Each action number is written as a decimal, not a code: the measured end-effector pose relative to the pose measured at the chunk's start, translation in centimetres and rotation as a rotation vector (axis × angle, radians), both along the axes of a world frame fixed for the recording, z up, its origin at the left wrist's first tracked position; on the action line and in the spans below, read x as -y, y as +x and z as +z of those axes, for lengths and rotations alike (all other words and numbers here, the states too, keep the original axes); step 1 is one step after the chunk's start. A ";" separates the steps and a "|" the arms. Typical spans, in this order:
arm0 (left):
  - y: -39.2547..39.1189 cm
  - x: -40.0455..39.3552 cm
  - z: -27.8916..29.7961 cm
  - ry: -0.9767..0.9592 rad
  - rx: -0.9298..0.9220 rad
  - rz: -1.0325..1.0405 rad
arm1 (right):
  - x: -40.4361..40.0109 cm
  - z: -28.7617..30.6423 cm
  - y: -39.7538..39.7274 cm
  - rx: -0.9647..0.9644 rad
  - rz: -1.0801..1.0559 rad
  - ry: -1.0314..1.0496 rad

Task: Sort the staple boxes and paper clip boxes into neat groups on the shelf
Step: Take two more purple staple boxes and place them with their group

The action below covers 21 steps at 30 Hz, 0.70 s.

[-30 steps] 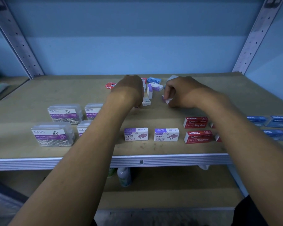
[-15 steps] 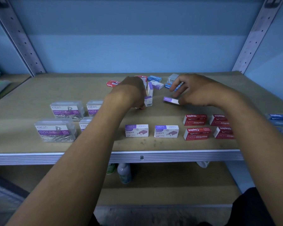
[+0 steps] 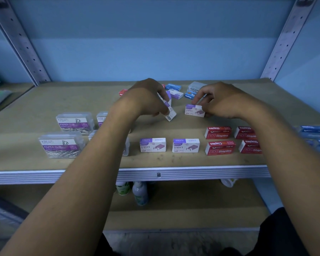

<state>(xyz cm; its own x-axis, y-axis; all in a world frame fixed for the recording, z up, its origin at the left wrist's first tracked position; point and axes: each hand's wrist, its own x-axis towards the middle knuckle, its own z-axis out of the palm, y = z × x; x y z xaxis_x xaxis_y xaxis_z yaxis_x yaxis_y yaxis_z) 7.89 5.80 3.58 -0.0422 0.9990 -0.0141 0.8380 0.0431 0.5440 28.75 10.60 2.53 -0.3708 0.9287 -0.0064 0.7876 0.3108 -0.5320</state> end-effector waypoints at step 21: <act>0.6 0.3 -0.6 0.056 0.079 -0.003 | -0.2 -0.5 0.0 -0.010 0.012 0.046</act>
